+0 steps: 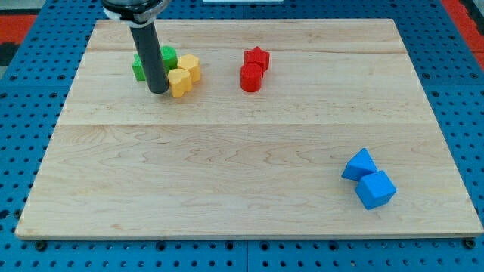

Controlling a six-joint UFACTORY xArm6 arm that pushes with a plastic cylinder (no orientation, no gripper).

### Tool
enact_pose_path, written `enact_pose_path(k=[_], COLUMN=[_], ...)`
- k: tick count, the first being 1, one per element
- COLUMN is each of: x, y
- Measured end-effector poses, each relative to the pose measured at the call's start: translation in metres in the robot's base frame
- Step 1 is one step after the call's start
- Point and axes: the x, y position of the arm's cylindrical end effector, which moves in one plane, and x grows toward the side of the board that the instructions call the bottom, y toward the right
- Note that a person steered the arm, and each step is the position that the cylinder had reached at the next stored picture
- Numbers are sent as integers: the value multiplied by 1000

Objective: Move the green blocks to the top of the yellow blocks

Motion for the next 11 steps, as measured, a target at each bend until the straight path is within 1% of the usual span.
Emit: enact_pose_path(k=[1, 2, 3, 4, 5, 6, 7, 8, 9, 10, 11], x=[4, -1, -36, -38, -63, -114, -128, -100, -104, -136, -134], y=[-35, -82, -79, -9, 0, -14, 69, 70, 112, 84, 1])
